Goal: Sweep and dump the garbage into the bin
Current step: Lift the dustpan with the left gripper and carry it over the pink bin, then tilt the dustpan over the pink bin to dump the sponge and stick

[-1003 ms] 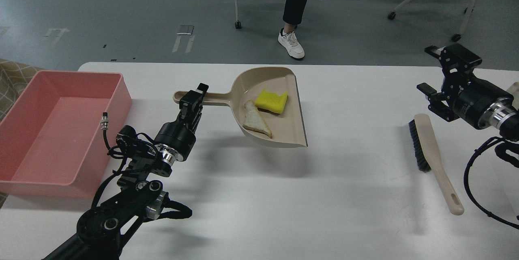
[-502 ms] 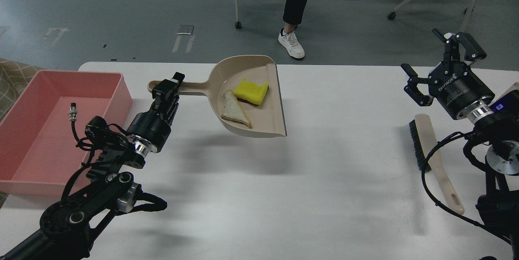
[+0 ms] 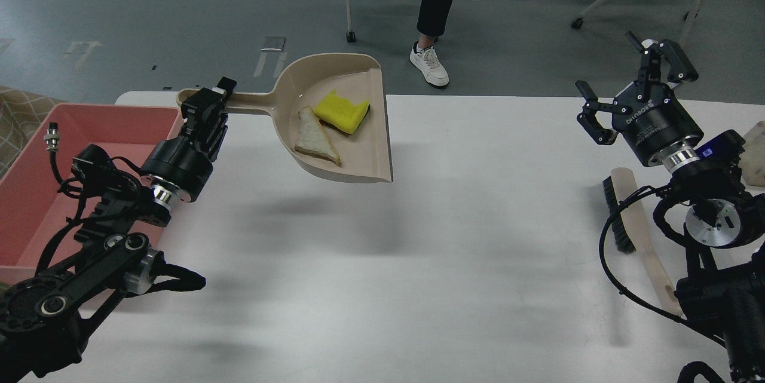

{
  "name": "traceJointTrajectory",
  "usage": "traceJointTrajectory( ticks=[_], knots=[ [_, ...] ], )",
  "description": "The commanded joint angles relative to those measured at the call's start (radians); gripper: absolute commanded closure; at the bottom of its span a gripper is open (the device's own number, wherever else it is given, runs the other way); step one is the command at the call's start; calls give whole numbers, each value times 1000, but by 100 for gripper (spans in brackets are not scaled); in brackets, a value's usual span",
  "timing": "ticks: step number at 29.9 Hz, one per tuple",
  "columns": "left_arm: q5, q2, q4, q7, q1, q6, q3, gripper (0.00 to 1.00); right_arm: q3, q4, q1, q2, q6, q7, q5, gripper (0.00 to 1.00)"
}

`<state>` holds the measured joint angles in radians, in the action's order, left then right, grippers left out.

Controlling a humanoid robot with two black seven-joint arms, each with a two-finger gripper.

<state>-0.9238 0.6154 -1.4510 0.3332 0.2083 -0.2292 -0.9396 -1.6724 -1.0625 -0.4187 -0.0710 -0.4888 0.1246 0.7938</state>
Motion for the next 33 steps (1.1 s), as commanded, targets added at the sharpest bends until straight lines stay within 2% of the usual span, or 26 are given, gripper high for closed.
traceJointTrajectory(
  ticks=[1,8,15,20,24,26,31,33],
  knots=[
    [48,56,-14,0,-1,28,-33,93,6,1,0,2,0,0,-1,1],
    [95,124,-15,3,-23,119,-110,93,8,-1,1,-4,0,0,-1,1],
    [207,124,-15,0,-142,336,-217,93,10,-5,9,-9,0,0,-2,1],
    [212,124,-15,6,-178,398,-243,92,10,-5,12,-10,0,0,-2,1],
    [261,133,-3,1,-246,499,-336,92,10,-5,26,-10,0,0,-2,1],
    [264,144,1,0,-266,520,-366,92,10,-5,27,-10,0,0,-1,1],
    [266,193,87,6,-283,591,-421,92,10,-5,40,-10,0,0,-1,1],
    [266,213,159,12,-283,635,-456,92,10,-5,40,-10,0,0,-1,1]
  ],
)
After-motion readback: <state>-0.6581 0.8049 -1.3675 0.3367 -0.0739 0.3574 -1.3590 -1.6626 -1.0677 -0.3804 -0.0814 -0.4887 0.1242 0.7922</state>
